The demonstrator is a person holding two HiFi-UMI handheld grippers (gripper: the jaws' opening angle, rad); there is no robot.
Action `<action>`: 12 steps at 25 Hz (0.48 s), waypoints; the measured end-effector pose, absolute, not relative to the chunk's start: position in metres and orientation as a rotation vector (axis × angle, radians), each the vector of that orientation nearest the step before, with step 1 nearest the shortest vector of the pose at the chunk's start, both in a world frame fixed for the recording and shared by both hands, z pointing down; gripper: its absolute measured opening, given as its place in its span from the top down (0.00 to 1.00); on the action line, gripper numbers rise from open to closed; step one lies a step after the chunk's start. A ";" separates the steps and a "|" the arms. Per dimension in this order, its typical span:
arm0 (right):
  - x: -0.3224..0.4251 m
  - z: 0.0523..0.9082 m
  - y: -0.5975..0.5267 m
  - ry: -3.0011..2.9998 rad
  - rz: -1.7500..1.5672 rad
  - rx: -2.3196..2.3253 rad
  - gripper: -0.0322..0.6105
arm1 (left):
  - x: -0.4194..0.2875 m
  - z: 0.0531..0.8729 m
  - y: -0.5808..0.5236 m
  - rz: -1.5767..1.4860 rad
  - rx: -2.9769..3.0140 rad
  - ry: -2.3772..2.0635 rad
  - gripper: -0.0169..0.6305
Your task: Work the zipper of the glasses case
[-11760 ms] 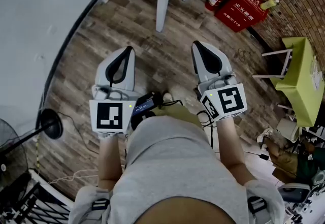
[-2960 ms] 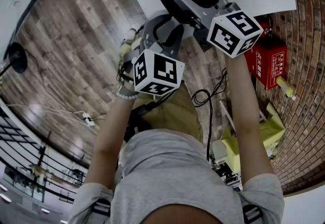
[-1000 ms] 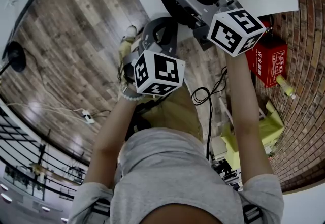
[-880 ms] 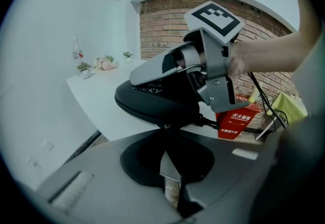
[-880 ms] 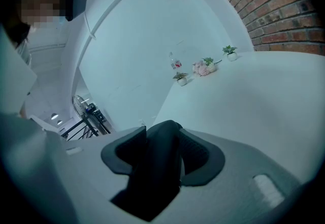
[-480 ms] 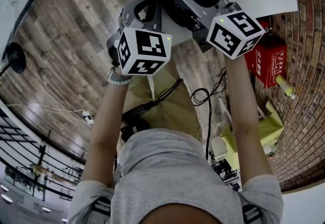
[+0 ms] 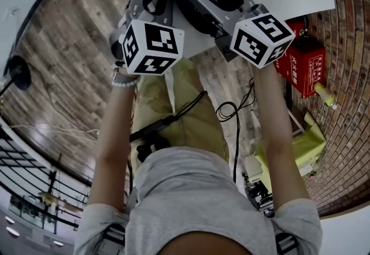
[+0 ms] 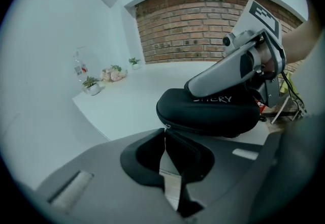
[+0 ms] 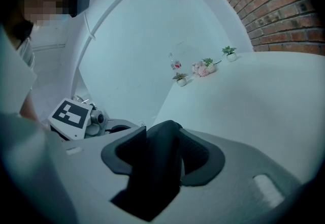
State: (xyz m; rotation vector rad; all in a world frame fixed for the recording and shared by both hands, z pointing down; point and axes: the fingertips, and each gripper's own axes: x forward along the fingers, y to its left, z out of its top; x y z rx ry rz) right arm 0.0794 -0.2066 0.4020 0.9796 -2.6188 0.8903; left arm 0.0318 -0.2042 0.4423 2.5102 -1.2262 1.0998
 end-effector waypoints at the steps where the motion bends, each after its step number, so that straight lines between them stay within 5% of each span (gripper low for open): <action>1: 0.080 0.402 -0.207 -2.618 0.890 0.981 0.63 | 0.032 0.443 -0.206 1.105 2.516 -1.221 0.93; 12: 0.082 0.394 -0.210 -2.589 0.727 1.060 0.60 | 0.023 0.425 -0.194 0.961 2.552 -1.143 0.77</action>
